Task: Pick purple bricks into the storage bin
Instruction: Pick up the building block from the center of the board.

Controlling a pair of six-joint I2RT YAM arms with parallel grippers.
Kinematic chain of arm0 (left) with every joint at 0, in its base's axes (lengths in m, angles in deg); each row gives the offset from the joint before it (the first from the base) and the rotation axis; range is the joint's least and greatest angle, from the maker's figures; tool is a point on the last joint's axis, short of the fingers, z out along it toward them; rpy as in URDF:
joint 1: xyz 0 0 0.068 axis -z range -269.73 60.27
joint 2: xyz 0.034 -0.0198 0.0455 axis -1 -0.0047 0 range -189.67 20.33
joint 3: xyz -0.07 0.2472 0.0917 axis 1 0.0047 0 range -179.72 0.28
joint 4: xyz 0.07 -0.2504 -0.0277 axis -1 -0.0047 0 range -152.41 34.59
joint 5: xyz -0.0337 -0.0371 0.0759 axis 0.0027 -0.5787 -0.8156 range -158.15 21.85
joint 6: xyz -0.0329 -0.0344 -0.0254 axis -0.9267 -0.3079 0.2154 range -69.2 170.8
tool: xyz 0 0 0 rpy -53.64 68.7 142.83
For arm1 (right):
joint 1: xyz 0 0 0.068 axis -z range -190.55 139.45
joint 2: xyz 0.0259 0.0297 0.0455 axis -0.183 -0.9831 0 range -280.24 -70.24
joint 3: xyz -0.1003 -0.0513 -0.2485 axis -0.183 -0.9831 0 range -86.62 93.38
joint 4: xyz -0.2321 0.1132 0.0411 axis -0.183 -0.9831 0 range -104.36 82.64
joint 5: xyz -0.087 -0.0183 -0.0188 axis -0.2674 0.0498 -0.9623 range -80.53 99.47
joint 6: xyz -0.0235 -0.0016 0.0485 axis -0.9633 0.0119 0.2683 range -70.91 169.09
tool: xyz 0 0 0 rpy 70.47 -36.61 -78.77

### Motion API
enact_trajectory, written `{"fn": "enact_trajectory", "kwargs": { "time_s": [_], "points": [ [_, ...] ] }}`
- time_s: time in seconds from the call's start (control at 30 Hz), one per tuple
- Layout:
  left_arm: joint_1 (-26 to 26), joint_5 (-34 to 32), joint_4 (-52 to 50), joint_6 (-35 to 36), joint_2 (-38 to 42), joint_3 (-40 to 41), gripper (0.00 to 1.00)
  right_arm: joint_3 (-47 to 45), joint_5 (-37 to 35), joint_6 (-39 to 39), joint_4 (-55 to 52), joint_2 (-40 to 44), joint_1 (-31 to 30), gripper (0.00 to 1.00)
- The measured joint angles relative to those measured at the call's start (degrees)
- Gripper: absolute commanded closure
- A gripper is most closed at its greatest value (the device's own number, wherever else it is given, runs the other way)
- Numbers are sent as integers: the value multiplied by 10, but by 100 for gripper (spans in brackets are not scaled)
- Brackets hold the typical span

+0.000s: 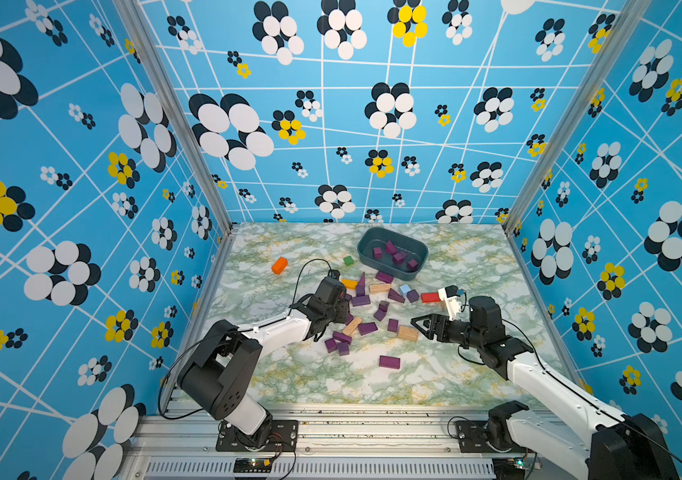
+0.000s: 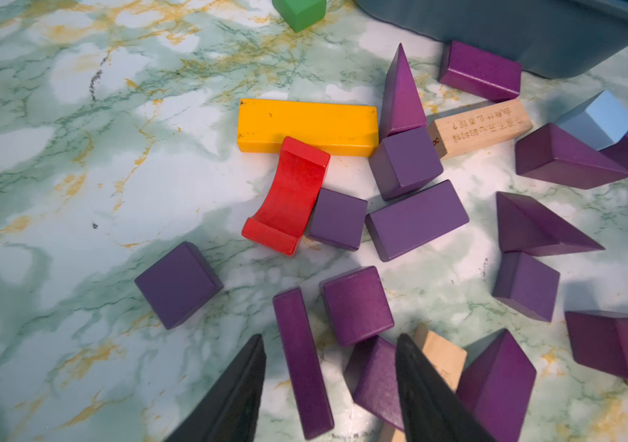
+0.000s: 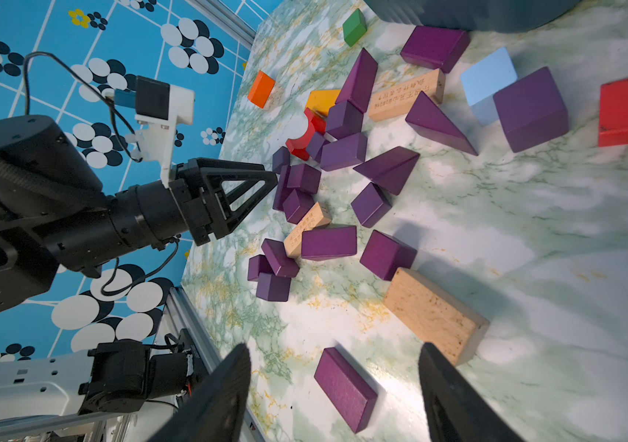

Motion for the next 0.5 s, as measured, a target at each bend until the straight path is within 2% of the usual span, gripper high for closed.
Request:
{"fn": "enact_trajectory", "kwargs": {
  "time_s": [0.13, 0.5],
  "points": [
    [0, -9, -22, 1, -24, -20, 54, 0, 0, 0, 0, 1, 0, 27],
    [-2, -39, -57, 11, -57, -56, 56, -3, 1, 0, 13, 1, 0, 27]
  ]
}}
